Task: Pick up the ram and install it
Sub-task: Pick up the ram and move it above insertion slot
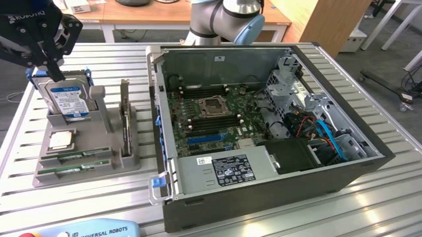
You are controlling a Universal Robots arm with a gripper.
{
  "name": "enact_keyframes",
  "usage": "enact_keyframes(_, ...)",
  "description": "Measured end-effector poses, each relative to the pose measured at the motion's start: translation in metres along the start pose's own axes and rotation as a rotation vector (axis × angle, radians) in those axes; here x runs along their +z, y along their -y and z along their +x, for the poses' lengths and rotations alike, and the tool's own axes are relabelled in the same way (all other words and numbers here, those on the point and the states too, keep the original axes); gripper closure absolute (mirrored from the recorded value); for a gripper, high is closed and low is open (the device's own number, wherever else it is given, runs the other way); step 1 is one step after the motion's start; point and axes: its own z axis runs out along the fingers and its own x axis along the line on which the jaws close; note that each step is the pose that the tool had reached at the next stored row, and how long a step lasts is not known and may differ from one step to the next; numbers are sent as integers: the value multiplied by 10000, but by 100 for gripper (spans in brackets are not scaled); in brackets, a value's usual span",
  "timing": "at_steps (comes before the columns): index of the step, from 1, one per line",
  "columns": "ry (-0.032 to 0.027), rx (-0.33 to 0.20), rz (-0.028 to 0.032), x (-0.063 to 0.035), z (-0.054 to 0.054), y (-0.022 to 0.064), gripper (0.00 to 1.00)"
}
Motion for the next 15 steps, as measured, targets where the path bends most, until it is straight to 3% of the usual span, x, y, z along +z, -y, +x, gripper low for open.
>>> enact_keyframes(15,-110,-2317,-54,0,1,-1,90)
